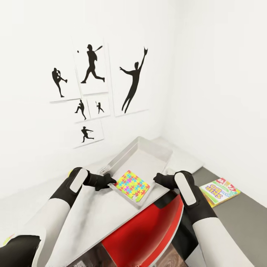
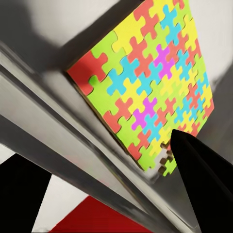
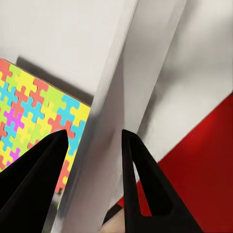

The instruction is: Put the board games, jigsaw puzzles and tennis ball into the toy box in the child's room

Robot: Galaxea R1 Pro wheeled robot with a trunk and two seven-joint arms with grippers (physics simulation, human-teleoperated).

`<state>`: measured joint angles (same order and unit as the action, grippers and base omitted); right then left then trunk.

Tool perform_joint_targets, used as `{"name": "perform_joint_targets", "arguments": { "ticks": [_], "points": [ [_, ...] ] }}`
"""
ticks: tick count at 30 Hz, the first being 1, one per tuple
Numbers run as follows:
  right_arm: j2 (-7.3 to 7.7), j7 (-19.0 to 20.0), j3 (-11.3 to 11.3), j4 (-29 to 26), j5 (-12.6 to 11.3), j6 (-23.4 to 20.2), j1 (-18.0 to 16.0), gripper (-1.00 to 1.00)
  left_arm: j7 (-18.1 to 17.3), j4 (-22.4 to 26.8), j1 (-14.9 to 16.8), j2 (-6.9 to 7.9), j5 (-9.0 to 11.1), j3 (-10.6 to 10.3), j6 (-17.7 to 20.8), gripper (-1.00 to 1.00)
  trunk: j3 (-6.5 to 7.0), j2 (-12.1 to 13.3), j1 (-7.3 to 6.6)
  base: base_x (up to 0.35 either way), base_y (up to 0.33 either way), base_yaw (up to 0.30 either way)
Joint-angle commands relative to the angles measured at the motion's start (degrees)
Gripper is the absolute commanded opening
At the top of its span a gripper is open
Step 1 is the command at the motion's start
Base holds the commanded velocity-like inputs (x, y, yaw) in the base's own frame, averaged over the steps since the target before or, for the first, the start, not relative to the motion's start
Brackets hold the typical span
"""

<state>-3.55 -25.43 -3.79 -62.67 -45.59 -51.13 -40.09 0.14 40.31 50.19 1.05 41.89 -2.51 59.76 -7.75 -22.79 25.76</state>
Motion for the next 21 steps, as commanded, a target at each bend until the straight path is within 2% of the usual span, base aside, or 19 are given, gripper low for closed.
{"name": "perform_joint_targets", "arguments": {
  "ticks": [1, 11, 21],
  "points": [
    [-0.05, -0.5, 0.0, 0.0, -2.1, -0.4, 0.0, -1.0, 0.0, 0.1, 0.1, 0.0, 1.1, -1.3, -0.4, -1.0, -0.03, -0.1, 0.02, -0.12, 0.183, 0.0],
    [0.01, -0.5, 0.0, 0.1, -2.2, -0.4, 0.0, -1.0, 0.0, 0.1, 0.1, 0.01, 1.1, -1.3, -0.4, -1.0, 0.92, -0.1, 0.02, -0.117, 0.183, 0.0],
    [0.09, -0.5, 0.0, 0.2, -2.2, -0.4, 0.0, -1.0, 0.0, 0.1, 0.1, 0.09, 1.0, -1.3, -0.4, -1.0, 1.62, -0.1, 0.02, -0.017, 0.111, 0.008]
  ]
}}
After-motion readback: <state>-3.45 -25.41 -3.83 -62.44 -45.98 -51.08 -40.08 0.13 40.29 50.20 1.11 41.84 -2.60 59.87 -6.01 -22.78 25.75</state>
